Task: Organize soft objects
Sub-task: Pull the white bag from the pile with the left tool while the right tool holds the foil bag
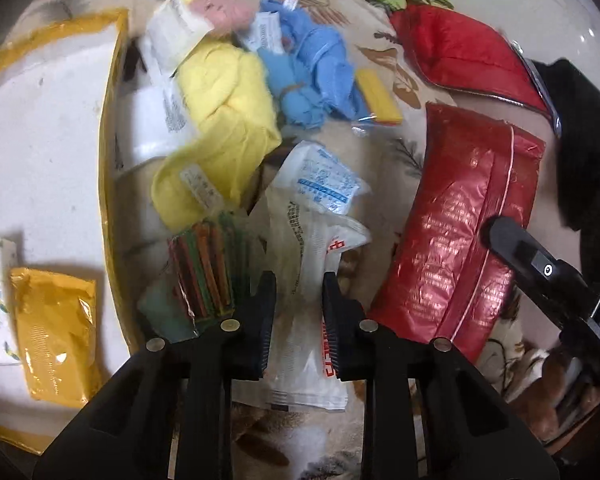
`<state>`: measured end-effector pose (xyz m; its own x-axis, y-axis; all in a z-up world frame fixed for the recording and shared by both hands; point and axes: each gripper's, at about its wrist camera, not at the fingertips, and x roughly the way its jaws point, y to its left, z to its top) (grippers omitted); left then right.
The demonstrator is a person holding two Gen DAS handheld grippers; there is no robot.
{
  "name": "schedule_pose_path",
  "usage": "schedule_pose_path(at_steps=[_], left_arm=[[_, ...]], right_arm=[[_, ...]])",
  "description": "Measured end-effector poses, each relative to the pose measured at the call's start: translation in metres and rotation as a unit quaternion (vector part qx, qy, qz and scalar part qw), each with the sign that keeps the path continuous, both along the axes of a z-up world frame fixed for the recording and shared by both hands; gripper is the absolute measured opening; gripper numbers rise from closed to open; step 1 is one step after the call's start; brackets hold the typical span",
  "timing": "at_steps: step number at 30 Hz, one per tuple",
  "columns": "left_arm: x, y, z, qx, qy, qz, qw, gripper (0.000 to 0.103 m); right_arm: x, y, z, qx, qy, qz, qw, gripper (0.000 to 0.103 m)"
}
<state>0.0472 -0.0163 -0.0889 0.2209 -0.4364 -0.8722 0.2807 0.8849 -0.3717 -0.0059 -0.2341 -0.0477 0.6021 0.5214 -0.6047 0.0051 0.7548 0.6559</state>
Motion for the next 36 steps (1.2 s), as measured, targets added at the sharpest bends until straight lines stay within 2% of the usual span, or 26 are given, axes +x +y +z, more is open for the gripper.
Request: schedule_pose_path(at_steps=[1, 4, 6, 9, 11, 14, 17, 18, 19, 21, 22, 23, 25, 28, 30, 31, 34, 36], left_arm=[[-0.004, -0.001, 0.008, 0.004, -0.013, -0.003, 0.9999, 0.013], [-0.012, 0.005, 0.025, -0.045, -0.005, -0.002, 0.999, 0.012], [-0.013, 0.008, 0.031, -0.06, -0.007, 0.01, 0.9981, 0.012], [-0.016, 0.002, 0.026, -0.038, -0.014, -0.006, 0.9992, 0.012], [-0.017, -0.011, 0.016, -0.03, 0.0, -0.032, 0.9991, 0.012], [-0.015, -0.024, 0.006, 0.006, 0.001, -0.056, 0.9984, 0.015], [-0.018, -0.014, 0.006, -0.016, 0.008, -0.064, 0.9978, 0.018], [-0.021, -0.008, 0.013, -0.028, -0.008, -0.06, 0.9977, 0.018], [-0.024, -0.004, 0.019, -0.034, -0.021, -0.054, 0.9977, 0.021], [-0.029, 0.0, 0.034, -0.038, -0.057, -0.044, 0.9967, 0.044], [-0.032, 0.001, 0.039, -0.041, -0.072, -0.042, 0.9957, 0.065], [-0.034, -0.001, 0.043, -0.042, -0.087, -0.042, 0.9944, 0.071], [-0.03, -0.014, 0.041, -0.035, -0.084, -0.056, 0.9943, 0.071], [-0.021, -0.037, 0.027, 0.016, -0.056, -0.061, 0.9965, 0.07], [-0.019, -0.05, 0.017, 0.032, -0.059, -0.076, 0.9948, 0.053], [-0.02, -0.052, 0.013, 0.04, -0.056, -0.08, 0.9944, 0.041], [-0.027, -0.053, 0.002, 0.048, -0.044, -0.092, 0.9937, 0.017], [-0.031, -0.043, 0.009, 0.005, -0.04, -0.087, 0.9954, 0.013]], right_arm=[[-0.003, -0.004, 0.002, 0.008, -0.001, -0.003, 1.0, 0.015], [-0.014, -0.012, 0.015, 0.006, -0.018, -0.011, 1.0, 0.015], [-0.017, -0.016, 0.02, 0.004, -0.027, -0.01, 1.0, 0.015], [-0.014, -0.018, 0.02, -0.001, -0.024, -0.01, 1.0, 0.015], [-0.011, -0.016, 0.018, -0.005, -0.022, -0.01, 1.0, 0.015], [-0.008, -0.014, 0.009, -0.013, -0.014, -0.008, 1.0, 0.015], [-0.005, -0.018, -0.007, -0.009, 0.004, -0.012, 1.0, 0.015], [-0.004, -0.021, -0.012, -0.006, 0.012, -0.013, 1.0, 0.015], [-0.004, -0.023, -0.014, -0.005, 0.015, -0.015, 1.0, 0.015], [-0.002, -0.03, -0.016, -0.008, 0.02, -0.017, 1.0, 0.015], [-0.003, -0.032, -0.015, -0.006, 0.021, -0.018, 1.0, 0.015], [-0.003, -0.037, -0.014, -0.003, 0.021, -0.02, 1.0, 0.015], [-0.005, -0.043, -0.01, -0.008, 0.019, -0.02, 1.0, 0.015], [-0.007, -0.051, -0.007, -0.018, 0.02, -0.026, 0.999, 0.015], [-0.007, -0.056, -0.007, -0.021, 0.021, -0.03, 0.999, 0.015], [-0.007, -0.057, -0.007, -0.024, 0.023, -0.032, 0.999, 0.015], [-0.006, -0.059, -0.01, -0.025, 0.027, -0.034, 0.999, 0.015], [-0.005, -0.058, -0.01, -0.027, 0.028, -0.032, 0.999, 0.015]])
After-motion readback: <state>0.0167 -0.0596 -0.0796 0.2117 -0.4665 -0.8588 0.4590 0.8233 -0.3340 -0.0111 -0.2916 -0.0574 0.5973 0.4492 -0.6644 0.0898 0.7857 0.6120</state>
